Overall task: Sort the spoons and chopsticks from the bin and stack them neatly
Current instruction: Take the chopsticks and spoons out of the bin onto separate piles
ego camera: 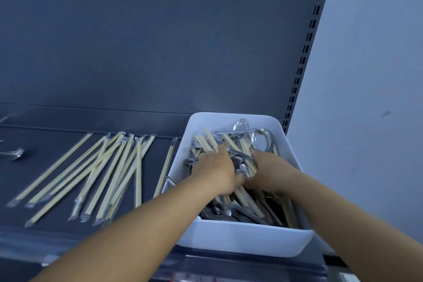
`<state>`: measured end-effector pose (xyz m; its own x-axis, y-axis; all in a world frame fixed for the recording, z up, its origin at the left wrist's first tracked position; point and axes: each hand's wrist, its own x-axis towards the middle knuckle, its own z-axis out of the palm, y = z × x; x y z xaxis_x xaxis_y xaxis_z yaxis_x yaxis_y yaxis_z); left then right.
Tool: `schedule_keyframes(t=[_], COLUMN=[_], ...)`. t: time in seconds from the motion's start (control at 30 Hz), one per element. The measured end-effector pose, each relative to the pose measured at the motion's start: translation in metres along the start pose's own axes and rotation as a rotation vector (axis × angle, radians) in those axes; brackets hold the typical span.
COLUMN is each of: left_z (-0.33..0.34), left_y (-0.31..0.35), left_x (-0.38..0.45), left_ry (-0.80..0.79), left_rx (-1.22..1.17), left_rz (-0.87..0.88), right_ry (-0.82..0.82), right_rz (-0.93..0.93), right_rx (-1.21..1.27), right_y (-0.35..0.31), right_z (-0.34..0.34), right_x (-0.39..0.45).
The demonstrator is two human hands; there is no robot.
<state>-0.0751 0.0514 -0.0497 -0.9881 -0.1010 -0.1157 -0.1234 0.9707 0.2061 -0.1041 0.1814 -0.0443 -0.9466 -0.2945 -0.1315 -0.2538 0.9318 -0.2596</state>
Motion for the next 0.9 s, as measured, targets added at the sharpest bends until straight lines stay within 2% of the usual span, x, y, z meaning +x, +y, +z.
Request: schedule_keyframes(t=[0.2, 0.63, 0.77, 0.9], left_z=[-0.005, -0.009, -0.020, -0.028], left_y=[-0.010, -0.013, -0.015, -0.018], left_x=[-0.002, -0.011, -0.012, -0.016], left_ry=[-0.012, -0.020, -0.044, 0.011], left_rx=[-0.156, -0.165, -0.257, -0.278], left_rz=[-0.048, -0.136, -0.162, -0.137], right_ry=[-0.020, 0.012, 0.005, -0.026], right_rz=[0.077, 0.166, 0.156, 0.186], right_rx=[-0.011, 0.244, 0.446, 0.663], right_y=[-0.003, 0.001, 0.005, 0.005], right_z=[-0.003, -0.006, -0.008, -0.011], right_x=[-0.002, 0.000, 0.000, -0.002])
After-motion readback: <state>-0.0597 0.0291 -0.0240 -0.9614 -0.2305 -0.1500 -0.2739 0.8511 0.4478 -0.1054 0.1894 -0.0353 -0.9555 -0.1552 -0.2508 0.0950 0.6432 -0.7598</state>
